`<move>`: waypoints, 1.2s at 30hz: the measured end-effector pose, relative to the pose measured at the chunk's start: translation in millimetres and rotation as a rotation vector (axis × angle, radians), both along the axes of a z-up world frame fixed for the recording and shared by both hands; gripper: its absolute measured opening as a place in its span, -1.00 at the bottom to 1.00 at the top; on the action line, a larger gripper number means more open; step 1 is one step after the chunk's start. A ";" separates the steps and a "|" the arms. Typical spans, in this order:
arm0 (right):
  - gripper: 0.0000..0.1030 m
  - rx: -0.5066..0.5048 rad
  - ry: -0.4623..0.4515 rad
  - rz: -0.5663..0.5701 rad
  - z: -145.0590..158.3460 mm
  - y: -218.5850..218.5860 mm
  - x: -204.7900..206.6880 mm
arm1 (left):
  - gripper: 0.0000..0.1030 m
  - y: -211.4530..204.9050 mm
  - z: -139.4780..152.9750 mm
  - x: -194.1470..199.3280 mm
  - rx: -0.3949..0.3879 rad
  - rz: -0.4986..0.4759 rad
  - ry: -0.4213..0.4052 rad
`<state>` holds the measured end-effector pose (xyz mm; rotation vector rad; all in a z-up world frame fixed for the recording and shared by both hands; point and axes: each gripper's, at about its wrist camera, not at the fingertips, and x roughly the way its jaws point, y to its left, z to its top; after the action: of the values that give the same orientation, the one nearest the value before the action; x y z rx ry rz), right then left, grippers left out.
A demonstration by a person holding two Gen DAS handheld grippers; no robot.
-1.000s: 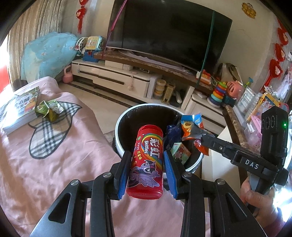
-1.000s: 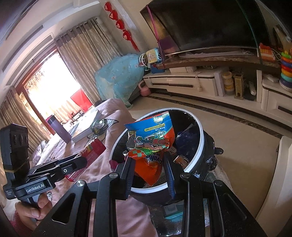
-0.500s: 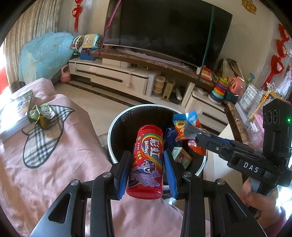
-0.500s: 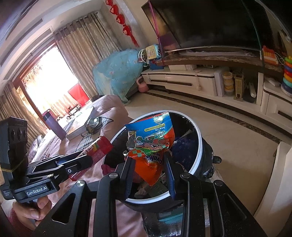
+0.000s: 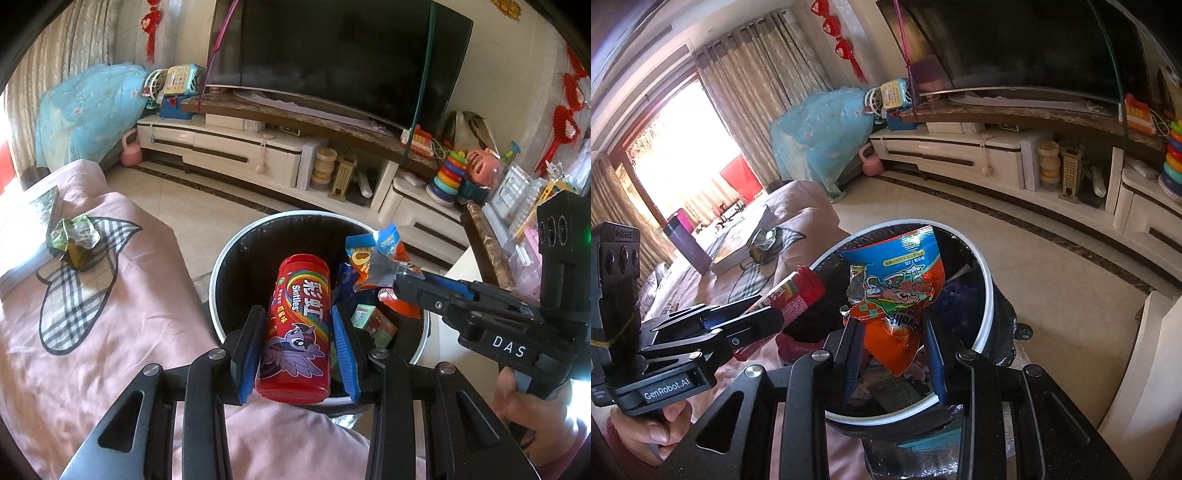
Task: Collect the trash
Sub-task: 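Carry the Skittles tube and snack bag over the bin, then open both tools to drop the tube and bag into the bin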
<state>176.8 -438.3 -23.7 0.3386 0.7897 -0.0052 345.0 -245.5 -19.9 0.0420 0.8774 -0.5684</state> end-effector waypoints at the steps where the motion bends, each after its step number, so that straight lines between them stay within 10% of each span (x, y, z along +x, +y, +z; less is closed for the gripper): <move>1: -0.39 -0.003 0.003 -0.001 0.0 -0.6 0.9 | -0.32 -1.0 -0.6 0.9 0.001 0.000 0.002; 36: -0.38 -0.050 0.109 0.022 -10.3 -10.6 25.8 | -0.36 -23.5 -8.8 20.2 0.040 -0.014 0.047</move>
<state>202.6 -448.9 -34.0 0.2843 0.8997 -0.0229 365.2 -269.0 -28.7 0.0718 0.9345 -0.5665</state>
